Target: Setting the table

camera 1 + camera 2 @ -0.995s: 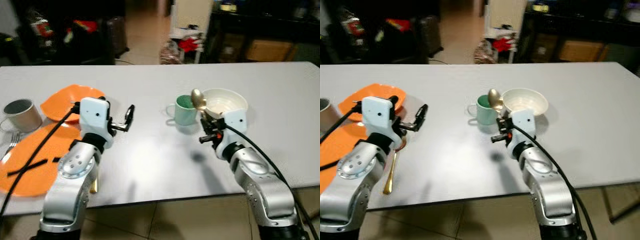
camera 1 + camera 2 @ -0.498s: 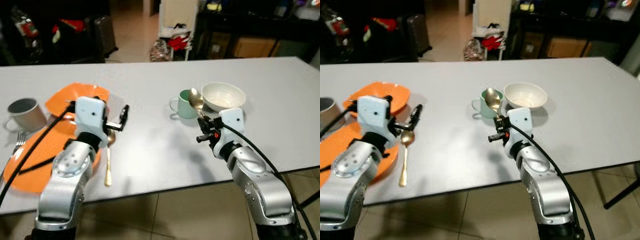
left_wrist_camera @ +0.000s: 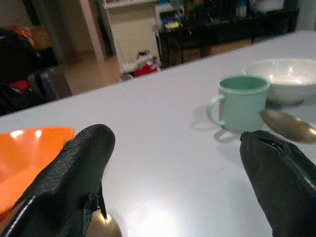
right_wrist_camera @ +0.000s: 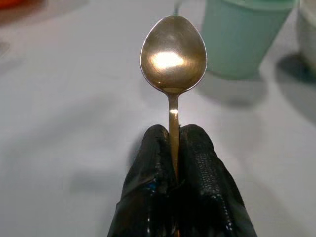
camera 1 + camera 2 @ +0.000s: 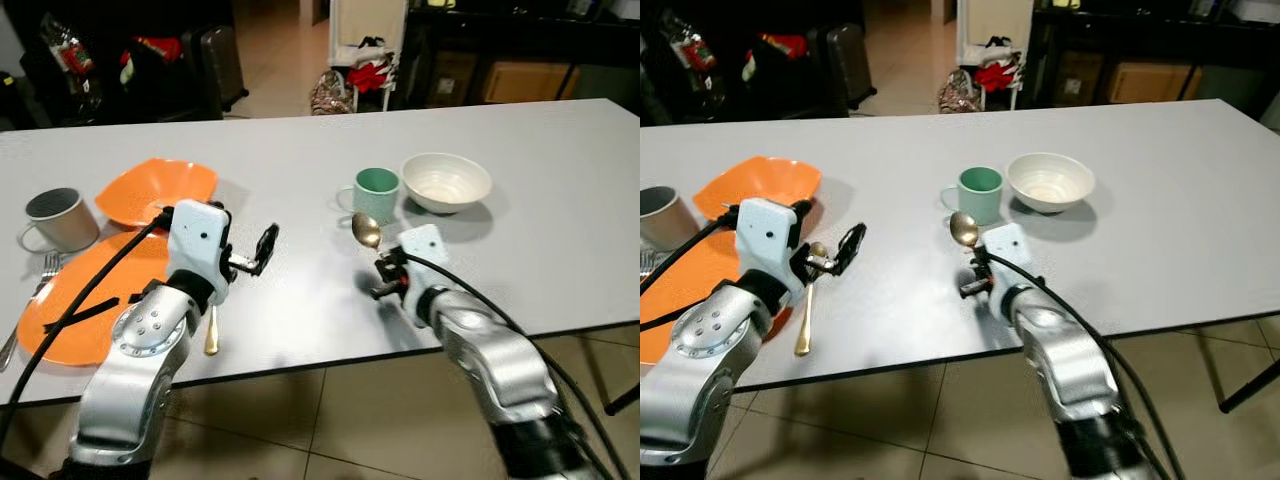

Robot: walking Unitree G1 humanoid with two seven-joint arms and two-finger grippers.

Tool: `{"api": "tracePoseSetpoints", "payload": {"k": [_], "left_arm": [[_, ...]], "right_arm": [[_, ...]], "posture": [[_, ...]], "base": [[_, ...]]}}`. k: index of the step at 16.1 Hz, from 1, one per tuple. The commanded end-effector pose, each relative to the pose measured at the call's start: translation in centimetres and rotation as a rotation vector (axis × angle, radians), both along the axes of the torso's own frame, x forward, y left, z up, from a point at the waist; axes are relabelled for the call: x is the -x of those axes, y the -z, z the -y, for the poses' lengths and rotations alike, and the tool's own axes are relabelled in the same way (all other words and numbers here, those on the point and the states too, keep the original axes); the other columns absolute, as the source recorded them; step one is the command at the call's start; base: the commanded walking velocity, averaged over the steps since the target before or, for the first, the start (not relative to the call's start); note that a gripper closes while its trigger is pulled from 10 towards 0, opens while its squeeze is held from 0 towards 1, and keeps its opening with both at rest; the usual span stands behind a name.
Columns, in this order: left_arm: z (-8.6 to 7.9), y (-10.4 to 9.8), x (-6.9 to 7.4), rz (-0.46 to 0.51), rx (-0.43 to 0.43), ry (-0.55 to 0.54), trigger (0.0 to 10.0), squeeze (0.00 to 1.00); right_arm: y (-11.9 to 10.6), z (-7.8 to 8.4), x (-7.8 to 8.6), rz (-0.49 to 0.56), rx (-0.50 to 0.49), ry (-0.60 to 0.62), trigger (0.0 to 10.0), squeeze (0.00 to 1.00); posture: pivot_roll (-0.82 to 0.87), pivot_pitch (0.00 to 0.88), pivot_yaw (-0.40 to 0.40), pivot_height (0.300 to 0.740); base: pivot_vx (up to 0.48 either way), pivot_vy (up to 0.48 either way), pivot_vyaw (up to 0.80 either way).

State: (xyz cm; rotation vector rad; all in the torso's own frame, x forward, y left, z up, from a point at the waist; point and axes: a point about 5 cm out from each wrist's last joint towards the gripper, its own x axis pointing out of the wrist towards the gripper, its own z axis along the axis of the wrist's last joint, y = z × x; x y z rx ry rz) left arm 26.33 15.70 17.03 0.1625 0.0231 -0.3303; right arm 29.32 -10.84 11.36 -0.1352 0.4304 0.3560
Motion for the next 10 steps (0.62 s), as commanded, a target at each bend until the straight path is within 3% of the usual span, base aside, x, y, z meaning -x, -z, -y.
{"api": "tracePoseSetpoints", "payload": {"k": [1, 3, 5, 10], "left_arm": [[0.4, 0.2, 0.6, -0.031, -0.007, 0.077, 10.0, 0.00], [0.5, 1.8, 2.3, -0.156, -0.075, 0.242, 10.0, 0.00], [0.2, 2.5, 3.2, -0.229, -0.097, 0.307, 10.0, 0.00], [0.2, 2.4, 4.0, -0.268, -0.109, 0.362, 10.0, 0.00]], "right_arm": [[0.5, 0.4, -0.5, -0.042, 0.009, 0.067, 10.0, 0.00], [1.5, -0.1, -1.0, -0.096, -0.007, 0.117, 10.0, 0.00], [1.9, -0.5, -1.1, -0.121, -0.014, 0.145, 10.0, 0.00], [2.8, -0.9, -1.4, -0.151, -0.027, 0.163, 10.0, 0.00]], "posture": [[-0.03, 0.000, 0.039, 0.740], [-0.02, 0.000, 0.046, 0.740], [-0.02, 0.000, 0.045, 0.740], [0.00, 0.000, 0.044, 0.740]], "base": [[0.000, 0.000, 0.00], [0.000, 0.000, 0.00], [0.000, 0.000, 0.00], [0.000, 0.000, 0.00]]}}
